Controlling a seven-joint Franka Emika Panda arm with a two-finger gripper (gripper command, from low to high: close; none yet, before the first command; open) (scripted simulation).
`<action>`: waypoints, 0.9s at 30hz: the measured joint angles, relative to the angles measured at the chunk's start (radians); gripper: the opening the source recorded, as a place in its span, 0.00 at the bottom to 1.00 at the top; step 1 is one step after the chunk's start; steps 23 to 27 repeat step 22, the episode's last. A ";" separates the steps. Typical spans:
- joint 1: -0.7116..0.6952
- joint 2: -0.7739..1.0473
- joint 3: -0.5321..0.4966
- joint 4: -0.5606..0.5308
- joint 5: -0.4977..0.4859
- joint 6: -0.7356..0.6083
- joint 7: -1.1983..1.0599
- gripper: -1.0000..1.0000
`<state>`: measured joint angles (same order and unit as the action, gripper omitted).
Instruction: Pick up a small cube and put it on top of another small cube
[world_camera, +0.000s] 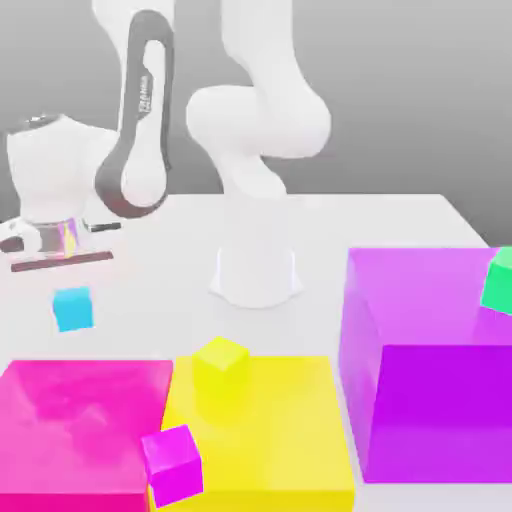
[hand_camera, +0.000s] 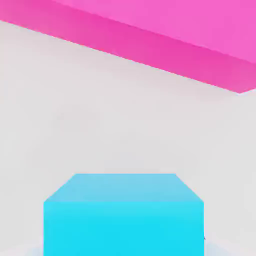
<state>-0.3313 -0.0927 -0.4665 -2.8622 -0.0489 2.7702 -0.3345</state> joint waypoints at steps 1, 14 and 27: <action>0.016 -0.024 0.028 0.004 -0.005 -0.028 0.040 0.00; 0.248 -0.286 0.400 0.047 0.022 -0.335 0.479 0.00; 0.256 -0.143 0.411 0.013 0.027 -0.157 0.490 1.00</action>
